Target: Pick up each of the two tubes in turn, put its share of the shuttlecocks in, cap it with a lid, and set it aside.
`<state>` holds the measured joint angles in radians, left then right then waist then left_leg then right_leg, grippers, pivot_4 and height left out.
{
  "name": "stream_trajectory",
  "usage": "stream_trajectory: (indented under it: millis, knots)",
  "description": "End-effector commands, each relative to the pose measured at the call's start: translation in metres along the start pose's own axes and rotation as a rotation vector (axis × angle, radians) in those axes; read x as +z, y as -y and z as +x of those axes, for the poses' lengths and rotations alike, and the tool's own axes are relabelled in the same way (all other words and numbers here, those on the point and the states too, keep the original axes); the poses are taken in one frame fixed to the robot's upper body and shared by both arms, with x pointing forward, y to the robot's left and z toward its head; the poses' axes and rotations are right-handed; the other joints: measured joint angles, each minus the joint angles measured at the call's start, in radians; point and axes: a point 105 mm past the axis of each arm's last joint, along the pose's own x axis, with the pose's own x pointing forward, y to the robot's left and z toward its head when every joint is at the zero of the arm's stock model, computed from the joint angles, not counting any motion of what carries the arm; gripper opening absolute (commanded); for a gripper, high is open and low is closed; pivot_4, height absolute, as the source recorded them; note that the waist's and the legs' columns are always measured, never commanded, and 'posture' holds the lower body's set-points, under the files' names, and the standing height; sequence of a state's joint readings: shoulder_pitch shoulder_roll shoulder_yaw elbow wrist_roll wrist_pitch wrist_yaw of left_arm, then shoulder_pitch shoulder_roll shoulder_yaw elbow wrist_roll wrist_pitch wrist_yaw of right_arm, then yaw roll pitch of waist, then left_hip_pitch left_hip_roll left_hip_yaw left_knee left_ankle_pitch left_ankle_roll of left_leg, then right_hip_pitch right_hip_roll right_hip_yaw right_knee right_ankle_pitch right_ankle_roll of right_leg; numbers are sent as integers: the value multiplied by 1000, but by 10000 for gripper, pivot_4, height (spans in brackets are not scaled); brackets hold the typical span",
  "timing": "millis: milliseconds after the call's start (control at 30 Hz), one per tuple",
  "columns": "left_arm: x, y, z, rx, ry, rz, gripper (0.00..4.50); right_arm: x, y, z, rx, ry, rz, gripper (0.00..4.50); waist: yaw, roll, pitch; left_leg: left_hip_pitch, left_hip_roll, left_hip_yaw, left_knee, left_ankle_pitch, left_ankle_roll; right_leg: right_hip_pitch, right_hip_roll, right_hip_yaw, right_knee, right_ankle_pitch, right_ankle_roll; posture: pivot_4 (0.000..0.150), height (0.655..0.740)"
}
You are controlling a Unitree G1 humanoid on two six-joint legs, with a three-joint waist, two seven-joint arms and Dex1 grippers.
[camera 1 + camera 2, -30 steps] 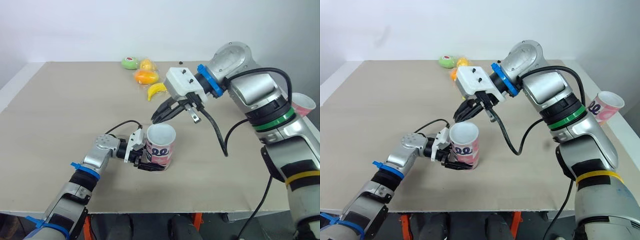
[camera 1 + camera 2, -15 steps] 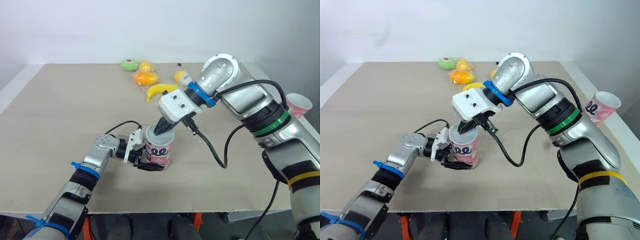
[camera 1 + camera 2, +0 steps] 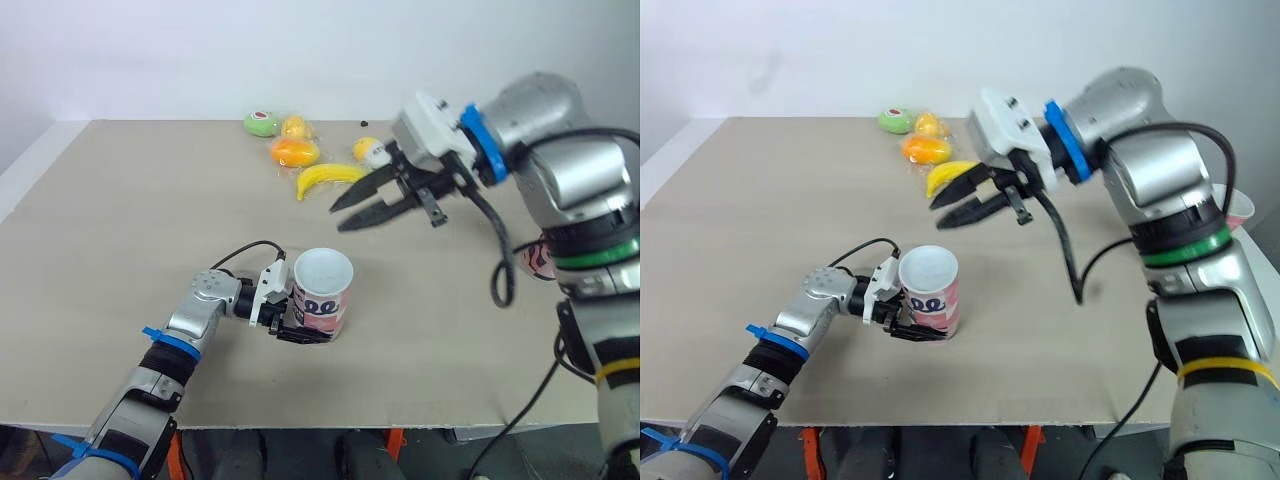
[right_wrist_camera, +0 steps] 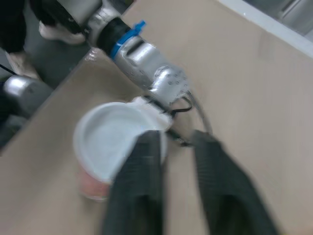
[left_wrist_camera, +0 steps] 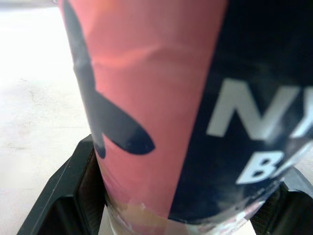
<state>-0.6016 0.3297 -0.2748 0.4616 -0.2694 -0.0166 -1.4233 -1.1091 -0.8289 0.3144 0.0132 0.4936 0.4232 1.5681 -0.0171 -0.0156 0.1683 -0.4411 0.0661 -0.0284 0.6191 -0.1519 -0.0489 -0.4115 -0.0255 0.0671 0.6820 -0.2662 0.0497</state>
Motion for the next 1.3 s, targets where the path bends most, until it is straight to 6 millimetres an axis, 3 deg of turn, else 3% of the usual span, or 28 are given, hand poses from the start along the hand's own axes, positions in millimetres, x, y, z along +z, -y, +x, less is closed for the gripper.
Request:
stream_trajectory:
  millis: [33,100,133,167,267,300,567,867,1067,1200,1300]
  knots:
    - [-10,-9,-7,95,-17,-30,33662,5,-29,-15,-74,77,47,31985,3,-1,1,0,0,0,1,0,0,0,0,0,0,0,1,1500,6895]
    - [-8,-9,-7,93,-4,-24,33662,-1,-39,-12,-125,99,102,41970,-1,0,1,-1,-1,1,1,0,0,1,-1,2,-1,-1,2,1500,6895]
    - [-7,-9,-7,92,2,-23,33662,-6,-41,-10,-151,101,123,44845,-6,1,2,-1,-1,2,1,0,0,1,-2,2,-1,0,3,1500,6895]
    - [-5,-9,-7,89,9,-24,33662,-9,-43,-8,-175,110,147,44845,-10,2,3,0,-2,3,1,0,0,0,-2,4,-1,1,4,1500,6895]
    - [0,-8,-5,67,37,-32,43699,-23,-48,1,-229,117,213,45000,-10,1,4,0,-2,3,1,0,0,0,-1,4,-1,2,4,1500,6895]
    - [2,-6,-4,50,51,-35,44823,-28,-50,5,-244,116,234,45000,-10,0,4,0,-2,3,1,0,0,0,0,4,-1,2,4,1500,6895]
    - [7,-6,-9,57,99,-22,44823,-63,-61,29,-305,70,359,45000,-6,-1,5,-10,-2,1,0,-1,1,-7,1,5,-1,0,10,1500,6895]
    - [1,6,-35,56,44,-7,44823,-64,-66,47,-308,111,387,45000,-9,-2,6,-14,-2,0,0,-1,1,-11,2,4,0,0,10,1500,6895]
    - [-2,8,-71,135,-33,-12,44823,-65,-62,52,-322,123,386,45000,-11,-3,6,-14,-2,0,1,-1,1,-11,2,4,0,1,9,1500,6895]
    - [15,9,-99,212,-18,6,44823,-67,-61,57,-319,131,388,45000,-10,-3,7,-14,-1,0,1,-1,1,-11,2,4,0,1,9,1500,6895]
    - [51,15,-115,246,80,-1,44823,-66,-58,60,-315,145,381,45000,-10,-8,10,-16,-1,-1,1,-1,1,-11,2,4,0,1,9,1500,6895]
